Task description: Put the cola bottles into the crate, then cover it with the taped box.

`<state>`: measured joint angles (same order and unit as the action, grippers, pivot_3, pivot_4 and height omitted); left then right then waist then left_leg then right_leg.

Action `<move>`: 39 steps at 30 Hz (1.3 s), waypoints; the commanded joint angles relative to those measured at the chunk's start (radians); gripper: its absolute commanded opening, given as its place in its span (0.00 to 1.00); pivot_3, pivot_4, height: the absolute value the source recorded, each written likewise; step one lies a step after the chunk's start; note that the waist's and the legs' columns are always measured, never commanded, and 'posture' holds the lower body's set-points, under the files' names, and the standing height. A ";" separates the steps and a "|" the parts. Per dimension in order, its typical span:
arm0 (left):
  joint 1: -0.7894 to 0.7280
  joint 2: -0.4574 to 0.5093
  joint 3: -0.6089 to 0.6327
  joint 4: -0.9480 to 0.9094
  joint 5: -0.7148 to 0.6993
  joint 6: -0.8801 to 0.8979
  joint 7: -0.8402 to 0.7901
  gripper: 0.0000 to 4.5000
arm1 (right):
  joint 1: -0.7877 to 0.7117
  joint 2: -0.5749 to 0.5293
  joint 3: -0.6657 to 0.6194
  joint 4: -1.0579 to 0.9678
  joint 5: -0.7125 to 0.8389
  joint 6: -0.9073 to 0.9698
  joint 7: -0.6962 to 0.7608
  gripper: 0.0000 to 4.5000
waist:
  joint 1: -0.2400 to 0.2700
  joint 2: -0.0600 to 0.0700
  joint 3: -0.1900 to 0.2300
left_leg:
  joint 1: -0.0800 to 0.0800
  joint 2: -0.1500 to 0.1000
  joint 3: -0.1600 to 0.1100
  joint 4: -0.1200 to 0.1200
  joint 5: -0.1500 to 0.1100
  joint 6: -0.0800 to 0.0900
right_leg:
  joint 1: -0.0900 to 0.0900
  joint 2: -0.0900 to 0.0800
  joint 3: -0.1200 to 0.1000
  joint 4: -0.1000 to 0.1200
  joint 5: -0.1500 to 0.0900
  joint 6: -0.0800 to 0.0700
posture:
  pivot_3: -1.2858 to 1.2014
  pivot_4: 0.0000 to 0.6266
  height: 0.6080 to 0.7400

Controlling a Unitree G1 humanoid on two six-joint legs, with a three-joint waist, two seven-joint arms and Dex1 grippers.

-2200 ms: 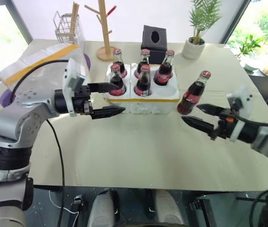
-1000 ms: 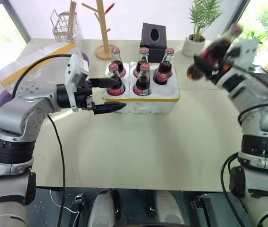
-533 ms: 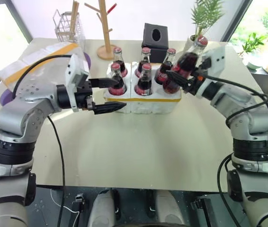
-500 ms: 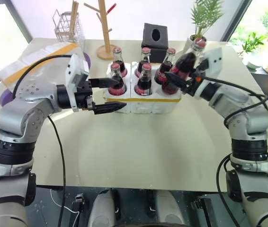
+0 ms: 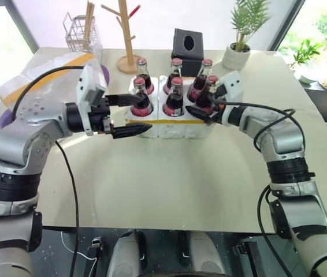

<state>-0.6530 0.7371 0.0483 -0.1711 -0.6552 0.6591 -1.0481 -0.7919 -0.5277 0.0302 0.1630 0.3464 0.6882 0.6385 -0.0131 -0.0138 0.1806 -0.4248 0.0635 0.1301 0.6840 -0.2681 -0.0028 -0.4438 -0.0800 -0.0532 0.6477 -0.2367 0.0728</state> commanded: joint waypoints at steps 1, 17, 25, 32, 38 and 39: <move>0.014 0.030 0.057 -0.051 -0.015 0.002 0.013 1.00 | -0.019 -0.109 -0.109 -0.105 0.076 0.030 0.101 0.99 | 0.003 0.000 0.000 | 0.000 0.000 0.000 0.000 0.000 0.000 | 0.000 0.000 0.000 0.000 0.000 0.000 | 0.52 0.24 1.00; 0.417 0.489 0.610 0.006 0.070 0.048 -0.134 1.00 | 0.083 -0.397 -0.428 -0.495 0.629 0.300 0.361 0.99 | -0.026 0.000 0.000 | 0.005 0.003 0.000 -0.003 -0.001 0.002 | 0.001 0.001 0.000 0.000 -0.003 -0.003 | 0.52 0.24 1.00; 0.492 0.707 0.584 0.576 0.293 -0.290 -0.326 1.00 | 0.093 -0.387 -0.371 -0.476 0.619 0.266 0.322 0.99 | -0.010 -0.001 0.000 | 0.003 0.003 0.002 -0.003 -0.002 0.002 | -0.002 -0.003 -0.001 -0.001 -0.005 -0.007 | 0.52 0.24 1.00; 0.032 0.682 0.142 1.020 0.537 -0.545 -0.380 1.00 | 0.092 -0.403 -0.374 -0.476 0.627 0.262 0.297 0.99 | 0.005 -0.002 -0.001 | -0.002 0.002 0.005 -0.002 -0.002 0.002 | -0.006 -0.003 -0.001 -0.001 -0.004 -0.008 | 0.52 0.24 1.00; -0.323 0.559 -0.068 1.302 0.740 -0.643 -0.349 1.00 | 0.109 -0.437 -0.409 -0.504 0.666 0.283 0.284 0.99 | 0.005 -0.006 -0.002 | -0.003 0.002 0.005 -0.001 -0.002 0.002 | -0.005 -0.001 -0.002 0.000 -0.002 -0.004 | 0.52 0.24 1.00; -0.360 0.541 -0.086 1.337 0.763 -0.648 -0.329 1.00 | 0.112 -0.442 -0.413 -0.505 0.671 0.285 0.281 0.99 | 0.004 -0.006 -0.001 | -0.002 0.001 0.005 0.000 -0.002 0.003 | -0.005 -0.001 -0.002 0.001 -0.002 -0.004 | 0.52 0.24 1.00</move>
<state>-0.9730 1.2711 -0.0208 1.1236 0.0644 0.0354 -1.4029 -0.6715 -0.9486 -0.3349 -0.3157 0.9895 0.9760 0.9253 -0.0095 -0.0202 0.1791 -0.4272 0.0650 0.1351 0.6836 -0.2700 -0.0001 -0.4489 -0.0814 -0.0547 0.6483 -0.2387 0.0692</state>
